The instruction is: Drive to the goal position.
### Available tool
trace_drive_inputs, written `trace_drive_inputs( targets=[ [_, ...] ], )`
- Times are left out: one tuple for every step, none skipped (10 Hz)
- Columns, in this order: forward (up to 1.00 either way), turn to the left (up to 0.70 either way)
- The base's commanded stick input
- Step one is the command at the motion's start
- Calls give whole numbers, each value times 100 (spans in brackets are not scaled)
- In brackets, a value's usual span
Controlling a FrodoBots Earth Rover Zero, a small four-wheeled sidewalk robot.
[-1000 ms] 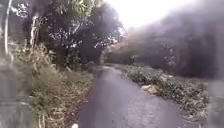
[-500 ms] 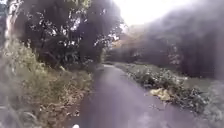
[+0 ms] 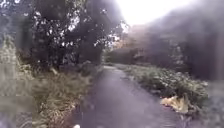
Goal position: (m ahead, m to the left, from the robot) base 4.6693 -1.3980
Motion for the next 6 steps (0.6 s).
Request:
trace_drive_inputs(
  targets=[
    [85,-34],
    [85,-34],
    [85,-14],
    [85,0],
    [85,0],
    [85,0]
  ],
)
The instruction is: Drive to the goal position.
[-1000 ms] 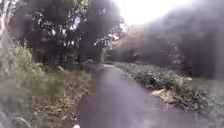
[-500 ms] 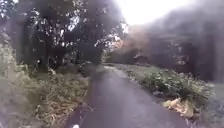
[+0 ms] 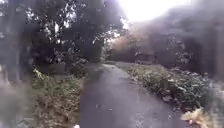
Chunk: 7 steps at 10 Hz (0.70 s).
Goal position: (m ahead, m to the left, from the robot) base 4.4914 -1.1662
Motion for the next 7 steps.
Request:
trace_drive_inputs(
  targets=[
    [85,0],
    [85,0],
    [85,0],
    [85,0],
    [85,0],
    [85,0],
    [85,0]
  ],
)
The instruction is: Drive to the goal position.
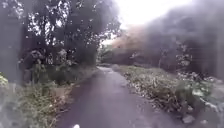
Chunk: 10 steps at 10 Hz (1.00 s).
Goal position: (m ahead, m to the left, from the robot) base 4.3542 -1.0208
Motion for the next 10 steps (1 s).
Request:
trace_drive_inputs(
  targets=[
    [85,0],
    [85,0],
    [85,0],
    [85,0],
    [85,0],
    [85,0],
    [85,0],
    [85,0],
    [85,0],
    [85,0]
  ],
)
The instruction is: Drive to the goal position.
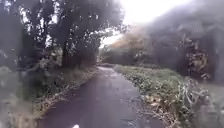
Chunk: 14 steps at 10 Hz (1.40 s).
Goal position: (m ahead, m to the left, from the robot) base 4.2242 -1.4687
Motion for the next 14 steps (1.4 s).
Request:
trace_drive_inputs(
  targets=[
    [85,0],
    [85,0],
    [85,0],
    [85,0],
    [85,0],
    [85,0],
    [85,0],
    [85,0],
    [85,0],
    [85,0],
    [85,0],
    [85,29],
    [85,28],
    [85,7]
  ],
)
